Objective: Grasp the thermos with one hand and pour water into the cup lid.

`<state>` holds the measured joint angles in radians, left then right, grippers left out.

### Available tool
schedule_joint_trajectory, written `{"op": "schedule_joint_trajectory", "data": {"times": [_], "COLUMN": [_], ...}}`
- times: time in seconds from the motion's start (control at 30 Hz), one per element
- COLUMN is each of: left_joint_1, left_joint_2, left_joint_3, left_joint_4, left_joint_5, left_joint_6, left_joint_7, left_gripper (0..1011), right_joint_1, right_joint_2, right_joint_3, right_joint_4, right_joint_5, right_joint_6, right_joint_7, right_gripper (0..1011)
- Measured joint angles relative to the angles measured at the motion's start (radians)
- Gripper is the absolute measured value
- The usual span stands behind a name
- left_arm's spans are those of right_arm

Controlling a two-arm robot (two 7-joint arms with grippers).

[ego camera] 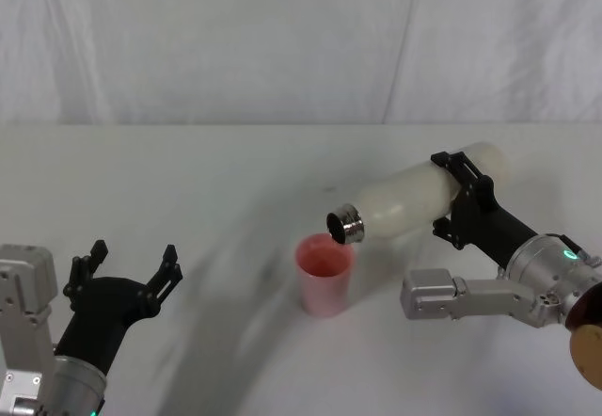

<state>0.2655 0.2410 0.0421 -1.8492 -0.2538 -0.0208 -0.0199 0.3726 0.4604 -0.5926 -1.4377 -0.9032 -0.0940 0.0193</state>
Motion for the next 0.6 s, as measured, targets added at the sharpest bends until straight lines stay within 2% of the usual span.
{"op": "schedule_joint_trajectory", "data": {"times": [0.6], "left_joint_1": [0.0], "left_joint_2": [0.0], "left_joint_3": [0.0], "left_joint_4": [0.0], "left_joint_5": [0.0], "left_joint_6": [0.0], "left_joint_7": [0.0], "left_gripper": [1001], "right_joint_1": [0.009], "right_joint_2": [0.003], "right_joint_3": [-0.01], "right_joint_4": [-0.001], "right_joint_5": [-0.015], "right_joint_6": [-0.002], "right_joint_7": [-0.008], "right_gripper": [959]}}
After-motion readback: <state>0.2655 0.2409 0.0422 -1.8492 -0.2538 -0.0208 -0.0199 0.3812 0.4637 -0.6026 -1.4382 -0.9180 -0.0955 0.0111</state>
